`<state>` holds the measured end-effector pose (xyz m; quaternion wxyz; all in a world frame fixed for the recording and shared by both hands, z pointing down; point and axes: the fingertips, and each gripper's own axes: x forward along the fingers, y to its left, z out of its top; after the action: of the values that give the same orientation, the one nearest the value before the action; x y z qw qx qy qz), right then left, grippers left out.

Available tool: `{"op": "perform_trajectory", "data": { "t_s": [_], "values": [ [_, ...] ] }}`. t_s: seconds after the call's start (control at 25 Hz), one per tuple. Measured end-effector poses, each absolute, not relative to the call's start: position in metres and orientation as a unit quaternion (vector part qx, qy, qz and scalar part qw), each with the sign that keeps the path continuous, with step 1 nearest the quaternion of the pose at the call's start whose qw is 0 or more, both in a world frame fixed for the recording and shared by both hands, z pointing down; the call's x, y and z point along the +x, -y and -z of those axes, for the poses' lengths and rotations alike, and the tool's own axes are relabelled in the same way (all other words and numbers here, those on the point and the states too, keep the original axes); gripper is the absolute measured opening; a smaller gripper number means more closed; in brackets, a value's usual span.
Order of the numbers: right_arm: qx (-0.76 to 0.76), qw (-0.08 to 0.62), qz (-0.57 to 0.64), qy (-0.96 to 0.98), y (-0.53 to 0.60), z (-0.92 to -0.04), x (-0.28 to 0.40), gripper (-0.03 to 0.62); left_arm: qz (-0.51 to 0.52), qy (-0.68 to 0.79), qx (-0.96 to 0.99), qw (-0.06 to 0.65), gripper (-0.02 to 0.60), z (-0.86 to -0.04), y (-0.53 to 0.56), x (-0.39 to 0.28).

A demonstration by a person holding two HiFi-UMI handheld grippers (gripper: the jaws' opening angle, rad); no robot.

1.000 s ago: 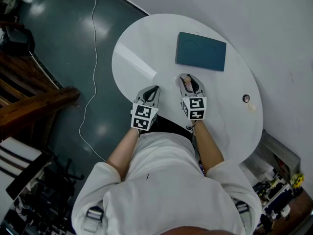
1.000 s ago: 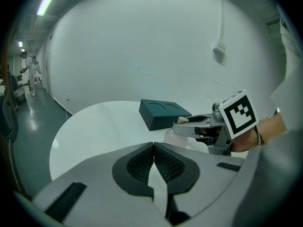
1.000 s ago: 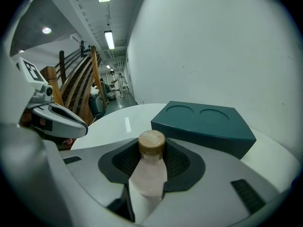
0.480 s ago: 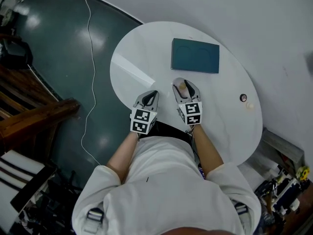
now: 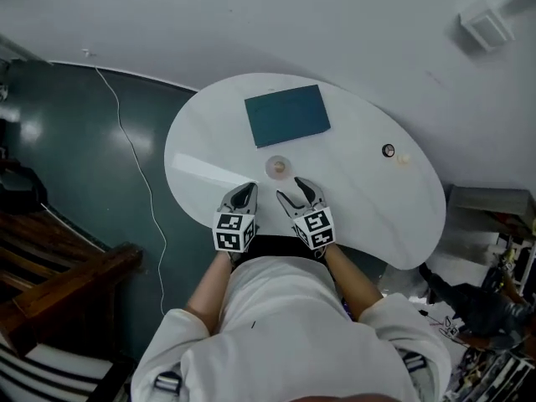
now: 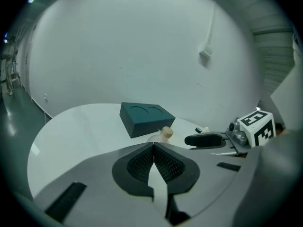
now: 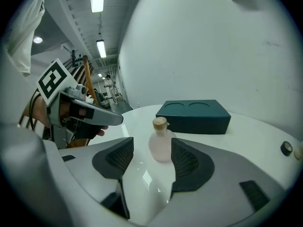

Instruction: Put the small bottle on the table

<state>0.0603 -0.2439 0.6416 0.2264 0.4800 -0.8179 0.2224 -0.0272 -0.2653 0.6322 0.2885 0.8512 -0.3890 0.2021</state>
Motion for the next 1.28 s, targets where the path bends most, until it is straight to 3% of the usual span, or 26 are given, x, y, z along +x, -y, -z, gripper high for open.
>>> {"op": "perform_trajectory", "data": {
  "t_s": [0.44, 0.76, 1.28],
  "values": [
    [0.596, 0.194, -0.200, 0.753, 0.221, -0.612, 0.123, -0.002, -0.212, 0.330, 0.889, 0.237, 0.018, -0.602, 0.259, 0.012],
    [0.626, 0.142, -0.188, 0.743, 0.221, -0.560, 0.133, -0.002, -0.165, 0.336, 0.906, 0.199, 0.020, -0.542, 0.265, 0.024],
    [0.649, 0.056, -0.055, 0.757, 0.235, -0.390, 0.145, -0.002, -0.051, 0.352, 0.930, 0.090, 0.018, -0.388, 0.270, 0.032]
  ]
}}
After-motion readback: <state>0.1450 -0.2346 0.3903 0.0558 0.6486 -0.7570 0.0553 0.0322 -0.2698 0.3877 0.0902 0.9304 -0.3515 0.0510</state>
